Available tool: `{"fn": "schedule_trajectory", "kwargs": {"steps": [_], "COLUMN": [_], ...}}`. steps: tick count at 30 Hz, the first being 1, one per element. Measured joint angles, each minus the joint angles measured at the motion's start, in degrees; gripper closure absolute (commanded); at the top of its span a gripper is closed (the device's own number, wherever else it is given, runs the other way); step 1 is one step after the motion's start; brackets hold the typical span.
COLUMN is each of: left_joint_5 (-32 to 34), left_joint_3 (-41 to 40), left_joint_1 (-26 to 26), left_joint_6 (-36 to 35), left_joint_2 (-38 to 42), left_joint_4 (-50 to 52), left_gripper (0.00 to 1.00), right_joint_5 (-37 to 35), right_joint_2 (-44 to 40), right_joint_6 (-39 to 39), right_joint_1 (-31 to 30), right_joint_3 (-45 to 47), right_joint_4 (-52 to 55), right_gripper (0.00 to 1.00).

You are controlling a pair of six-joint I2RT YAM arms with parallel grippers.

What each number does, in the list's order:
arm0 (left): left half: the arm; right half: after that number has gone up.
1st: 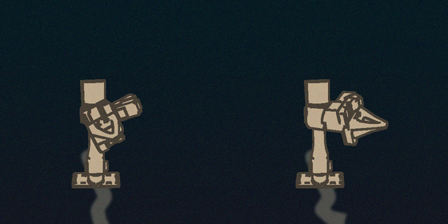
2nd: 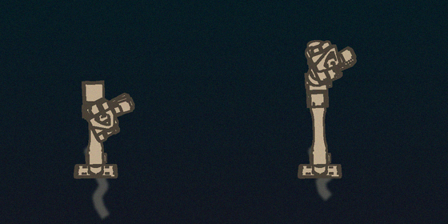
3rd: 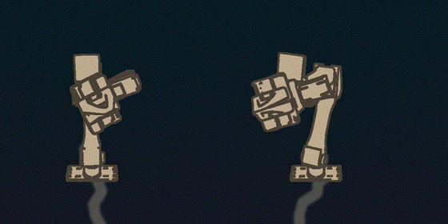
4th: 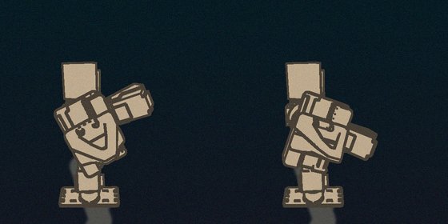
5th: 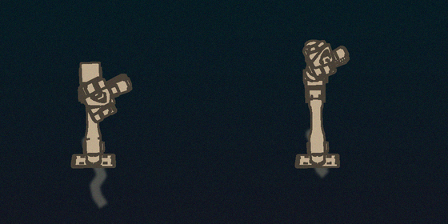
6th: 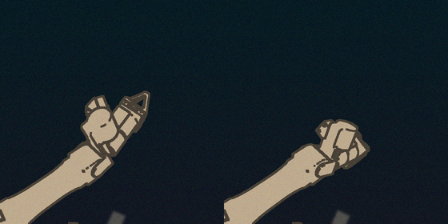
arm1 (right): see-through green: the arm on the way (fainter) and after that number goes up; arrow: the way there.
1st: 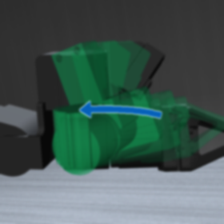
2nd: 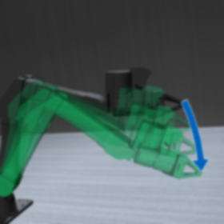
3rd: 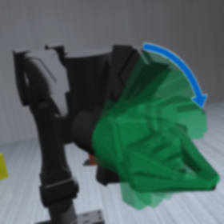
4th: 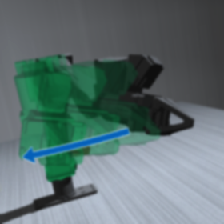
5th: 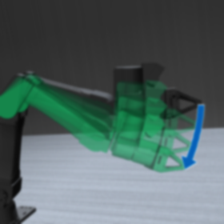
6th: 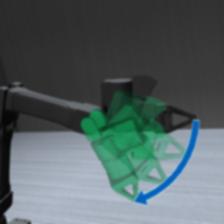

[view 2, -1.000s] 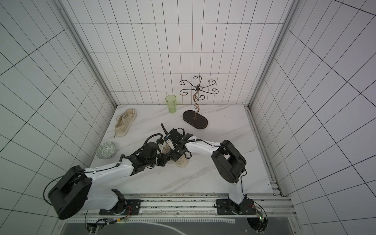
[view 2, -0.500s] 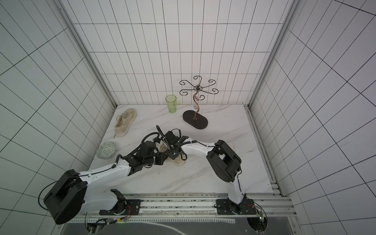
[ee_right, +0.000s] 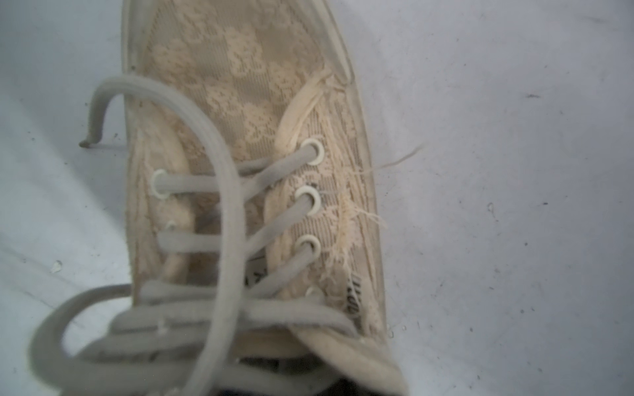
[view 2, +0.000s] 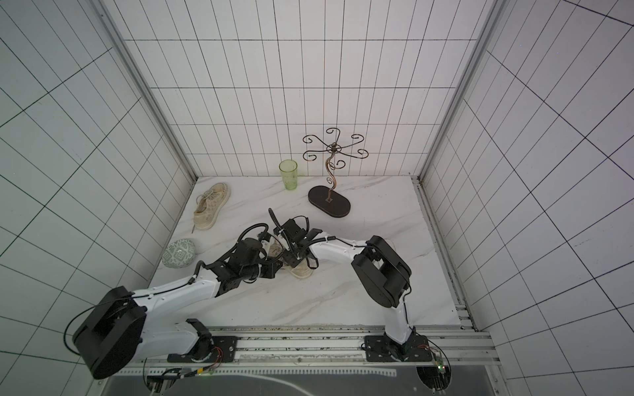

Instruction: Remove the insole from the shoe

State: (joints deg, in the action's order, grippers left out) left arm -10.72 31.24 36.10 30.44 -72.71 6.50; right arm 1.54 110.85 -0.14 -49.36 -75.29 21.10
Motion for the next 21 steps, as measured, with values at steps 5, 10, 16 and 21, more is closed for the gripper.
{"fn": "schedule_trajectory", "kwargs": {"steps": [5, 10, 16, 21], "left_joint_5": [-0.2, -0.7, -1.4, -1.3], "left_joint_3": [-0.1, -0.1, 1.3, 3.3], "left_joint_1": [-0.2, -0.2, -0.2, -0.2], "left_joint_6": [0.0, -0.4, -1.0, -1.8], "left_joint_2": [-0.3, -1.4, -1.7, -2.3], "left_joint_4": [-0.1, -0.8, -2.4, -1.9], "left_gripper": [1.0, 1.0, 1.0, 1.0], "right_joint_5": [6.7, 12.3, 18.4, 24.8], "right_joint_2": [-2.0, -5.5, -8.5, -9.5], "right_joint_6": [0.0, -0.3, -1.7, -4.1], "right_joint_1": [1.5, 3.5, 6.8, 9.1], "right_joint_3": [0.0, 0.0, 0.0, 0.7], "right_joint_4": [1.6, 4.9, 6.7, 5.1], "right_gripper": [1.0, 1.0, 1.0, 1.0]}}
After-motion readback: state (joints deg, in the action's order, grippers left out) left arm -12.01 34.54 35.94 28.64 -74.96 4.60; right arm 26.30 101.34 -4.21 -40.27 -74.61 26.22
